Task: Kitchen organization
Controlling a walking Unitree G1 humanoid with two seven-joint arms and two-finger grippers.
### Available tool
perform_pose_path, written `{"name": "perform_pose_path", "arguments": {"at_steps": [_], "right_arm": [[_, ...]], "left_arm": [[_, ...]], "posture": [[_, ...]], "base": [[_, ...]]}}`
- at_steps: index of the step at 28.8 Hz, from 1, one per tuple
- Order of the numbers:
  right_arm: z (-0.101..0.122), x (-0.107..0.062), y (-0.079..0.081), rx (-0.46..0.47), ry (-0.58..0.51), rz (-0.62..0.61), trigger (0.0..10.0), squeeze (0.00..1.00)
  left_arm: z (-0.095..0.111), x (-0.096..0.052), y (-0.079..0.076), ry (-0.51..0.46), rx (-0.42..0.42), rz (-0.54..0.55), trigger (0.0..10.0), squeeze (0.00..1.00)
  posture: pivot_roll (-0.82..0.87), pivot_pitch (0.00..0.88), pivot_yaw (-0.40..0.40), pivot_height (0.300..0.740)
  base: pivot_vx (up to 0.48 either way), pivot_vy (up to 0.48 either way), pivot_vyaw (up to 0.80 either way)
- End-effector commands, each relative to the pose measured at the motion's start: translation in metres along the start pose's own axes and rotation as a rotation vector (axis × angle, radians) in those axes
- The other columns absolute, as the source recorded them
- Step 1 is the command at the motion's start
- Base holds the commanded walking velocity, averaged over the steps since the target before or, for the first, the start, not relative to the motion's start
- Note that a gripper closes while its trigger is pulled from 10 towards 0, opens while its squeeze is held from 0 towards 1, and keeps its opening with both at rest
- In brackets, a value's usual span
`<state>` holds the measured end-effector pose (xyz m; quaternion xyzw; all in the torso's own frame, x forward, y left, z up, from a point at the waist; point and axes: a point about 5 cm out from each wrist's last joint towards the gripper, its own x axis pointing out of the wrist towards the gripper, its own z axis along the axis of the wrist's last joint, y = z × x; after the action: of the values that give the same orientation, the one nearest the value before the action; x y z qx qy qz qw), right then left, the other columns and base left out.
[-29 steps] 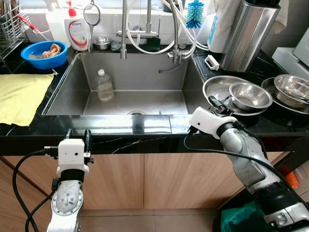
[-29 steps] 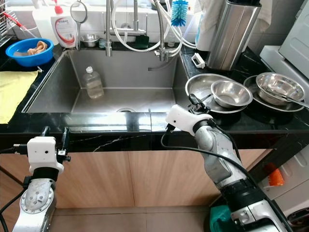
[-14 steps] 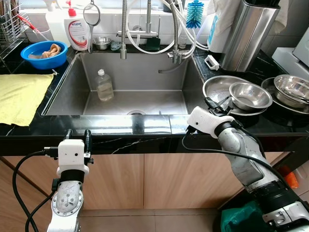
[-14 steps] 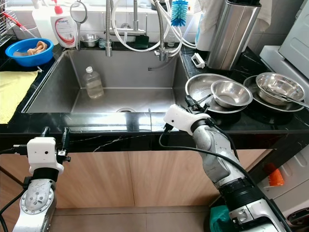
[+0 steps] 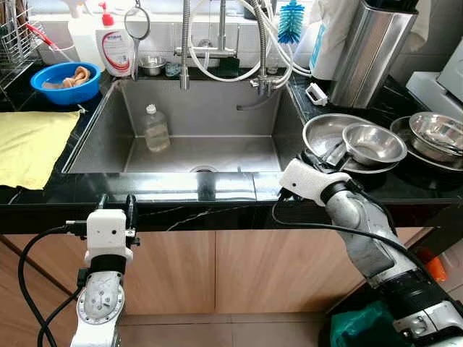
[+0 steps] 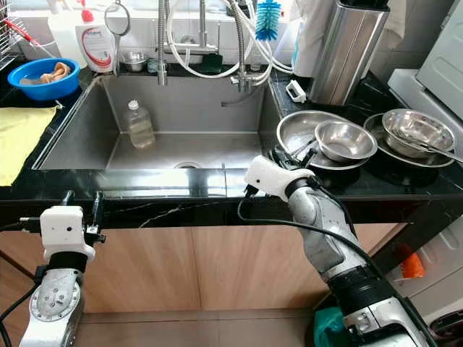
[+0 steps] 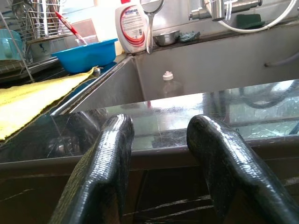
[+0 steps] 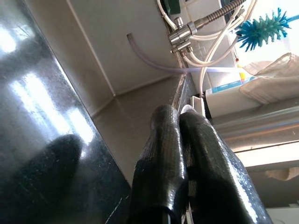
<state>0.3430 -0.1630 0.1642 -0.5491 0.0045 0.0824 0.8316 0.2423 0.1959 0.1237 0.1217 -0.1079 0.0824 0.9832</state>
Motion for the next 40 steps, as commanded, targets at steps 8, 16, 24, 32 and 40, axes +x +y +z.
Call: {"name": "perform_pose_path", "arguments": {"at_steps": [8,16,24,32,40], "right_arm": [[0.01,0.002,-0.001,0.022,-0.046,-0.001,0.0,0.0],[0.018,0.003,-0.013,0.006,-0.101,-0.092,0.0,0.0],[0.035,0.002,-0.032,-0.031,-0.19,-0.222,2.0,0.0],[0.046,0.001,-0.044,0.022,-0.276,-0.304,10.0,0.0],[0.083,-0.004,-0.058,0.337,-0.526,-0.266,10.0,0.0]], "left_arm": [[-0.01,-0.006,-0.001,0.063,0.005,-0.009,10.0,0.0],[-0.011,-0.006,0.001,0.066,0.005,-0.006,10.0,0.0],[-0.011,-0.006,0.0,0.065,-0.001,-0.006,10.0,0.0],[-0.011,-0.006,0.001,0.066,0.0,0.002,10.0,0.0],[-0.009,-0.004,0.001,0.059,-0.003,0.006,10.0,0.0]], "posture": [[-0.03,0.004,-0.051,0.74],[-0.03,0.008,-0.052,0.74],[-0.03,0.009,-0.055,0.74],[-0.03,0.026,-0.056,0.74],[-0.04,0.033,-0.052,0.74]], "base": [[0.0,0.0,0.0],[0.0,0.0,0.0],[0.0,0.0,0.0],[0.0,0.0,0.0],[0.0,0.0,0.0]]}}
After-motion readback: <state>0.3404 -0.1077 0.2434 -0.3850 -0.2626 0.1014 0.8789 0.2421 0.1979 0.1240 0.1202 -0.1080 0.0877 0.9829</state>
